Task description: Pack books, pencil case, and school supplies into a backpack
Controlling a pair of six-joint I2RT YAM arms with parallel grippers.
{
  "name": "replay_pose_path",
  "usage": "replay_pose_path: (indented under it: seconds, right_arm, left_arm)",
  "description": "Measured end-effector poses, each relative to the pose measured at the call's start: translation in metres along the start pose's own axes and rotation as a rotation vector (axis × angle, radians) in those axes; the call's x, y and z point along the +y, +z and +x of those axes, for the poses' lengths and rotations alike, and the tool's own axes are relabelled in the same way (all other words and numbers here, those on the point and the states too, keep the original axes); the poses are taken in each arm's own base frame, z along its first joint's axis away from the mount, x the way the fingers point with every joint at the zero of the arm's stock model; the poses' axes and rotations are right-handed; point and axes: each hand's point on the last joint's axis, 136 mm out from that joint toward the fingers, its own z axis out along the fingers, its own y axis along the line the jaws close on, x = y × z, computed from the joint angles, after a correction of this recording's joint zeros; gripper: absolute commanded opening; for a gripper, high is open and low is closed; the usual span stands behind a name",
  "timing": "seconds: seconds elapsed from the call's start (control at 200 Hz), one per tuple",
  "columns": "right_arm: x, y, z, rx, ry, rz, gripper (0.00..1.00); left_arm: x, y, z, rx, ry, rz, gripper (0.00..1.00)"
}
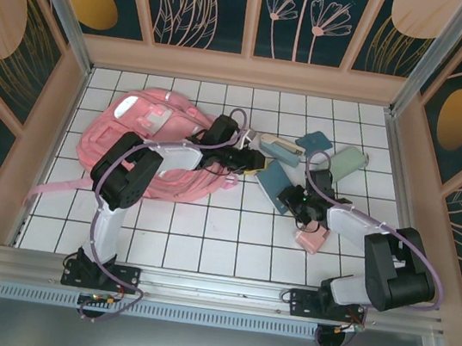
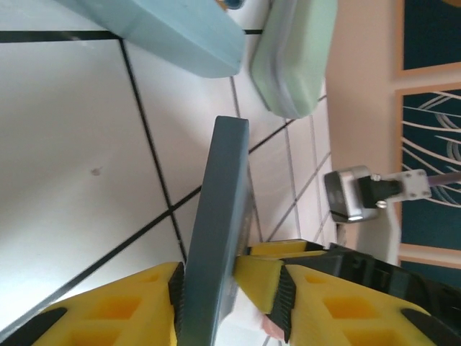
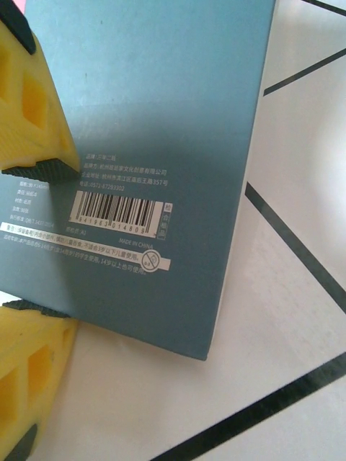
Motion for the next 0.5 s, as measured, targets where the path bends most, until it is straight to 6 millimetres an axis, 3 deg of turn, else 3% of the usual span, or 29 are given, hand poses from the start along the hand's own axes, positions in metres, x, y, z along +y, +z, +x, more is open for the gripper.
replay_pose_path:
  seconds: [0.065,0.27,0.5]
  right_arm:
    - [0.002,-0.001,-0.001,-0.005,0.0,-0.01,0.48]
    - [0.016,-0.002,-0.008,-0.029,-0.016,-0.064,0.48]
    - [0.016,-0.002,-0.008,-0.03,-0.016,-0.064,0.48]
  left_arm:
    - [-0.006,0.0,0.003,0.016,-0.011,0.04,0.41]
    - [-0.023,0.015,0.04,0.151,0.012,0.066,0.41]
    - [-0.017,0.015,0.042,0.168,0.044,0.011,0.34]
